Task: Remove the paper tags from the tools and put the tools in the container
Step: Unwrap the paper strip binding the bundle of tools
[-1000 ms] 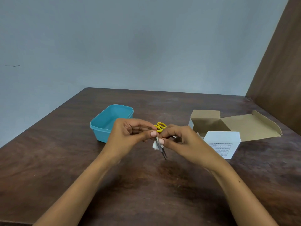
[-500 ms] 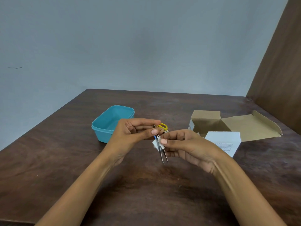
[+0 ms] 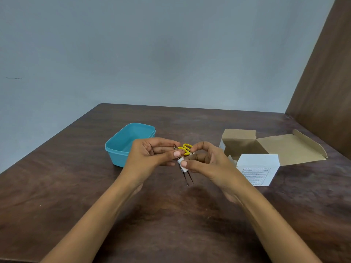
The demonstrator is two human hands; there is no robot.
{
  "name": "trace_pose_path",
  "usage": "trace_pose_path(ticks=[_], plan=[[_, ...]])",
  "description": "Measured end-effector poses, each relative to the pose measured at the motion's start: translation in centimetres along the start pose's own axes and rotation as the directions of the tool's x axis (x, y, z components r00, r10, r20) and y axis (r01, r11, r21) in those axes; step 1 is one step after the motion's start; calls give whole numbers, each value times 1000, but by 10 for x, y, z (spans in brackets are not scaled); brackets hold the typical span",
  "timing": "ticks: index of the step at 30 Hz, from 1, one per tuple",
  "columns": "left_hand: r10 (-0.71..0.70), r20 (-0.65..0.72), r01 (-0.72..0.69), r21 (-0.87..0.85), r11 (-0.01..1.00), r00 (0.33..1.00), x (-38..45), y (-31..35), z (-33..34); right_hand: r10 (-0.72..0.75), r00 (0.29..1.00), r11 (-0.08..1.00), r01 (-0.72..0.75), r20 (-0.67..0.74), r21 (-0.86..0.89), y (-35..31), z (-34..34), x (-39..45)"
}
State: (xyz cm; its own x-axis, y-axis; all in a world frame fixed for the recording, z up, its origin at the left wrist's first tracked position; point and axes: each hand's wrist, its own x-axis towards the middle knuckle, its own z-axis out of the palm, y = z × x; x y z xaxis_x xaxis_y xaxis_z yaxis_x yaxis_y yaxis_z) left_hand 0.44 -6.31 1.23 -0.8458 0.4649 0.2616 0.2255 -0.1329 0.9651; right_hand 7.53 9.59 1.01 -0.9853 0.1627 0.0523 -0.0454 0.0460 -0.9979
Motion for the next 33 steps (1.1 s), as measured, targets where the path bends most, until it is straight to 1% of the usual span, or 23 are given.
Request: trace_pose_path(ticks=[2, 5, 7, 10, 13, 15, 17, 19, 21, 23, 24, 27, 29, 30, 33], plan=[[1, -22, -1, -10, 1000, 1000, 0, -1, 1, -53, 999, 991, 52, -4, -122, 2, 0, 1], [9, -65, -11, -36, 999, 998, 2, -2, 0, -118, 993, 937, 116, 14, -330, 7, 1, 1], [8, -94, -12, -39, 999, 996, 2, -3, 0, -173, 985, 910, 152, -22, -385, 10, 3, 2], [6, -116, -13, -51, 999, 993, 1, -6, 3, -249, 964, 918, 203, -97, -340, 8, 7, 4], [35, -123, -45, -78, 996, 992, 0, -7, 8, -307, 933, 928, 250, -188, -275, 6, 9, 4], [64, -134, -76, -89, 993, 989, 0, -9, 9, -357, 906, 906, 277, -227, -320, 6, 13, 3], [91, -136, -103, -91, 990, 987, 0, -10, 10, -404, 887, 858, 284, -222, -429, 9, 14, 2], [112, -151, -126, -87, 988, 982, 0, -11, 10, -416, 890, 800, 261, -186, -540, 13, 13, 1], [122, -170, -141, -105, 984, 978, 1, -10, 9, -413, 895, 770, 247, -166, -588, 16, 13, 1], [128, -166, -153, -148, 977, 978, 1, -9, 10, -429, 885, 771, 256, -179, -583, 17, 14, 2], [127, -162, -153, -163, 975, 979, 1, -8, 10, -434, 879, 788, 263, -198, -557, 16, 15, 3], [113, -157, -143, -194, 971, 981, 1, -9, 12, -422, 869, 860, 294, -258, -418, 10, 15, 3], [114, -156, -142, -186, 972, 981, 0, -9, 13, -415, 864, 883, 307, -285, -354, 6, 14, 2], [118, -156, -146, -175, 974, 981, 0, -9, 13, -423, 859, 877, 308, -289, -369, 6, 14, 3], [135, -163, -162, -169, 972, 977, -1, -8, 13, -465, 850, 808, 292, -249, -512, 11, 14, 4]])
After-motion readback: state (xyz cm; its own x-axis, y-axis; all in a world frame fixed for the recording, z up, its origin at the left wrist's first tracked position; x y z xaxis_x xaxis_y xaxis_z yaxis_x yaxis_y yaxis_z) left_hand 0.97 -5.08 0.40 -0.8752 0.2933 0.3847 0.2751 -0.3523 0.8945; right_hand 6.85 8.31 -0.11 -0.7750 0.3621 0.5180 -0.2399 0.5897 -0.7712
